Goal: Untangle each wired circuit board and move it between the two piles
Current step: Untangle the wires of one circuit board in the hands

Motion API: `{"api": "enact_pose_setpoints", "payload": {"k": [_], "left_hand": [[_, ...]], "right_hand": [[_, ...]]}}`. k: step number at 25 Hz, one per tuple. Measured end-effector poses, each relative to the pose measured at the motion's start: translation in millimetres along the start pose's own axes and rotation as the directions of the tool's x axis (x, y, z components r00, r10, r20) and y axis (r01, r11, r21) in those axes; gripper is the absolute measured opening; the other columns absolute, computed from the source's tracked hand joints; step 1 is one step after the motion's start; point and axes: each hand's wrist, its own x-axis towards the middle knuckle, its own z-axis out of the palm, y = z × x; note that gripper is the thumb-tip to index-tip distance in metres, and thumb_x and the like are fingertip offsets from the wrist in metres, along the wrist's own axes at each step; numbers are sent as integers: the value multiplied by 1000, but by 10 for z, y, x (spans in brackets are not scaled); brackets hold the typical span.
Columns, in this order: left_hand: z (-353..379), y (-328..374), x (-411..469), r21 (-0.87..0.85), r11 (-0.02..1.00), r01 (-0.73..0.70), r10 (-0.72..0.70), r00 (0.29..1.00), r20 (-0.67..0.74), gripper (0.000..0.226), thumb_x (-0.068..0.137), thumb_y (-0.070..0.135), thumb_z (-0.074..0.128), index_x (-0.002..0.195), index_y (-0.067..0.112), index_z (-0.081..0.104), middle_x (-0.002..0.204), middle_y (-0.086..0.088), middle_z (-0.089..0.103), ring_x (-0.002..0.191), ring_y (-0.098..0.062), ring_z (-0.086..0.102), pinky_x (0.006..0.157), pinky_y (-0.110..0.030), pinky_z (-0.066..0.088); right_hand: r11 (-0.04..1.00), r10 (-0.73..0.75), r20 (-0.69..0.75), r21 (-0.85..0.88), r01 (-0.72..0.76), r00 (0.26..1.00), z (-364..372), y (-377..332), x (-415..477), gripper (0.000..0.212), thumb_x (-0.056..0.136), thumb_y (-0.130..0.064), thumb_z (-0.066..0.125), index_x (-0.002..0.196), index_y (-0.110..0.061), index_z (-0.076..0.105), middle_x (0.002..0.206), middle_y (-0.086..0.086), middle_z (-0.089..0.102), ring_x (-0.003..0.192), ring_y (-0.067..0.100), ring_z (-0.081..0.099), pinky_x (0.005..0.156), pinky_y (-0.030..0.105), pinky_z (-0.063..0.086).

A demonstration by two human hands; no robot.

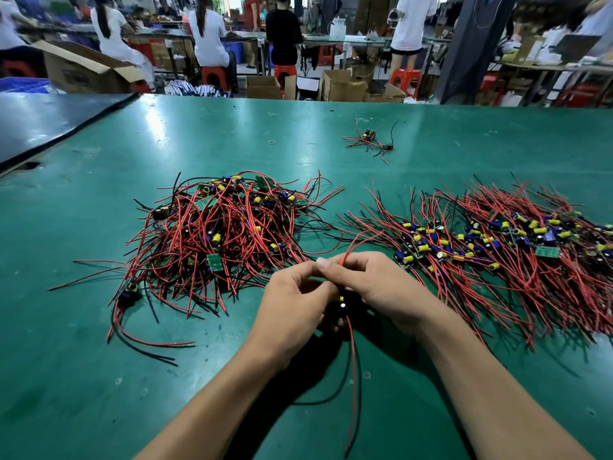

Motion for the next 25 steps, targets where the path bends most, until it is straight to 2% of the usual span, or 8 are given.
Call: {"api": "enact_pose_setpoints", "payload": {"k": [4, 8, 12, 16, 19, 21, 23, 25], "left_hand": [[-28, -43, 36, 131, 991, 23, -23, 1000, -8, 9, 87, 5, 66, 80, 2, 70, 67, -17, 63, 58, -24, 52, 60, -44, 46], [-40, -35, 48, 161, 986, 38, -47, 997, 55, 10, 86, 4, 68, 77, 1, 65, 66, -15, 62, 57, -25, 52, 53, -35, 45], [-88, -7, 47, 155, 988, 15, -33, 993, 112, 14, 89, 4, 65, 76, 9, 64, 66, -5, 65, 59, -17, 60, 52, -23, 51], [-103, 4, 56, 80, 994, 76, -85, 989, 121, 9, 91, 1, 63, 83, 6, 64, 64, -3, 63, 52, -14, 61, 47, -19, 47], [-96, -9, 70, 161, 986, 50, -65, 994, 90, 12, 91, 3, 60, 86, 6, 71, 69, -7, 63, 58, -17, 55, 49, -23, 46], [-82, -15, 53, 227, 974, -9, -4, 998, 57, 14, 91, 8, 61, 85, 7, 74, 69, -7, 62, 60, -16, 50, 52, -26, 43], [-77, -12, 34, 251, 967, -39, 29, 999, 41, 16, 90, 9, 63, 79, 10, 74, 63, 4, 60, 58, -10, 47, 55, -24, 39], [-78, -25, 35, 269, 963, -30, 23, 999, 29, 25, 89, 9, 65, 63, 9, 63, 58, 3, 54, 56, -11, 44, 58, -26, 36]], "right_hand": [[994, 17, -8, -111, -18, 1000, -56, 1, 26, 31, 103, -22, 54, 90, 1, 70, 66, 3, 68, 53, 8, 59, 51, 17, 47], [991, 25, 118, -132, -9, 993, -121, -20, -3, 44, 106, -18, 47, 67, -16, 68, 63, 0, 64, 53, 7, 55, 53, 17, 44], [969, -91, 47, -226, 99, 995, -177, -10, 19, 33, 104, -27, 51, 94, -10, 77, 84, 8, 73, 75, 14, 63, 67, 22, 51], [887, -213, -66, -431, 164, 975, -206, 52, 59, 31, 100, -40, 56, 99, -19, 80, 75, 8, 67, 63, 19, 51, 60, 35, 41], [908, -213, -26, -374, 188, 977, -142, 80, 90, 31, 102, -36, 53, 106, -18, 78, 85, -7, 73, 75, 2, 63, 72, 21, 48], [890, -212, 1, -413, 194, 977, -92, 76, 84, 33, 100, -42, 55, 108, -20, 78, 84, -18, 69, 71, -7, 58, 66, 9, 42], [879, -196, 2, -443, 177, 981, -72, 72, 80, 39, 92, -51, 60, 100, -19, 80, 86, -12, 70, 71, -4, 56, 64, 16, 44], [863, -178, -8, -481, 153, 984, -80, 77, 77, 43, 94, -48, 61, 87, -9, 76, 84, 4, 69, 75, 9, 56, 75, 38, 48]]}}
